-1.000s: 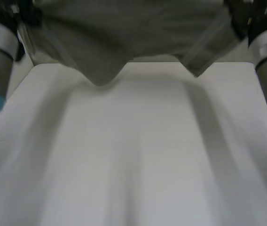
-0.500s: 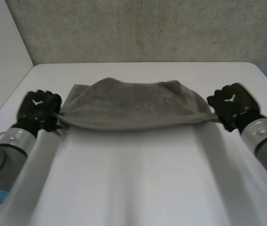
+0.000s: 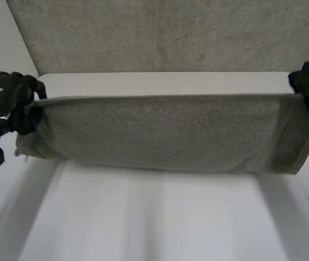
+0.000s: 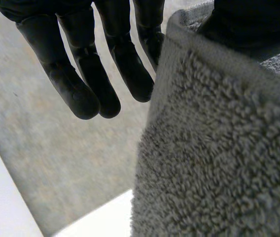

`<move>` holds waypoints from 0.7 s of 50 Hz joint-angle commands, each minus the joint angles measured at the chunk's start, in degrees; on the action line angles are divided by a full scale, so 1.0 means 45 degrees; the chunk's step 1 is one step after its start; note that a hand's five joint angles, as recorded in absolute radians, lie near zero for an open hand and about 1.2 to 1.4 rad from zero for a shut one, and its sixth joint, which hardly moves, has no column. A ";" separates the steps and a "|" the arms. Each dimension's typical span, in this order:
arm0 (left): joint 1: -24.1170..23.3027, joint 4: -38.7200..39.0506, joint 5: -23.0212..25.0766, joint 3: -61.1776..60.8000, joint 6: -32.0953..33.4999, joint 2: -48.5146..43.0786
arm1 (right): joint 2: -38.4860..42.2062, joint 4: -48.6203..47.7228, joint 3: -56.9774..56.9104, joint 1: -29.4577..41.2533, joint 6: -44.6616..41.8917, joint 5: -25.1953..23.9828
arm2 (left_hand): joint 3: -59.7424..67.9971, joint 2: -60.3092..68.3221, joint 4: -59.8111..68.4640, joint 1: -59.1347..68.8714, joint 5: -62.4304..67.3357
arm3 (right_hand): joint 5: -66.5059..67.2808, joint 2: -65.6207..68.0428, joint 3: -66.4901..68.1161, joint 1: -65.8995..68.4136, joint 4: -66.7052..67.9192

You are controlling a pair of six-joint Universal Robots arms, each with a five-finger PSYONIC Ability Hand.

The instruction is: Fold the towel.

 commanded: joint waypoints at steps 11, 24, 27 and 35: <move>-0.1209 -0.0152 -0.0184 0.4448 0.0673 -0.8601 | 0.8676 -0.0340 -0.3511 0.1590 -0.0484 0.1432 | -0.1969 -0.1531 -0.1483 -0.0358 -0.3270 | 0.0688 0.0848 0.0808 0.0984 0.0753; -0.2088 -0.0562 -0.0613 0.8117 0.1454 -1.1665 | 1.1526 -0.1883 -0.5775 0.2623 -0.0426 0.4105 | -0.7309 -0.6872 -0.6824 -0.5699 -0.8611 | -0.1445 -0.1285 -0.1325 -0.1149 -0.1381; -0.2108 -0.0621 -0.0789 0.8315 0.1454 -1.1804 | 1.1645 -0.1883 -0.5855 0.2820 -0.0445 0.4283 | -1.2841 -1.2404 -1.2356 -1.1231 -1.4143 | -0.8681 -0.8521 -0.8561 -0.8385 -0.8617; -0.2245 -0.0895 -0.1395 0.8315 0.1415 -1.1336 | 1.1024 -0.1884 -0.5212 0.3015 0.0606 0.4772 | -1.7364 -1.6927 -1.6879 -1.5754 -1.8666 | -1.4868 -1.4707 -1.4747 -1.4571 -1.4803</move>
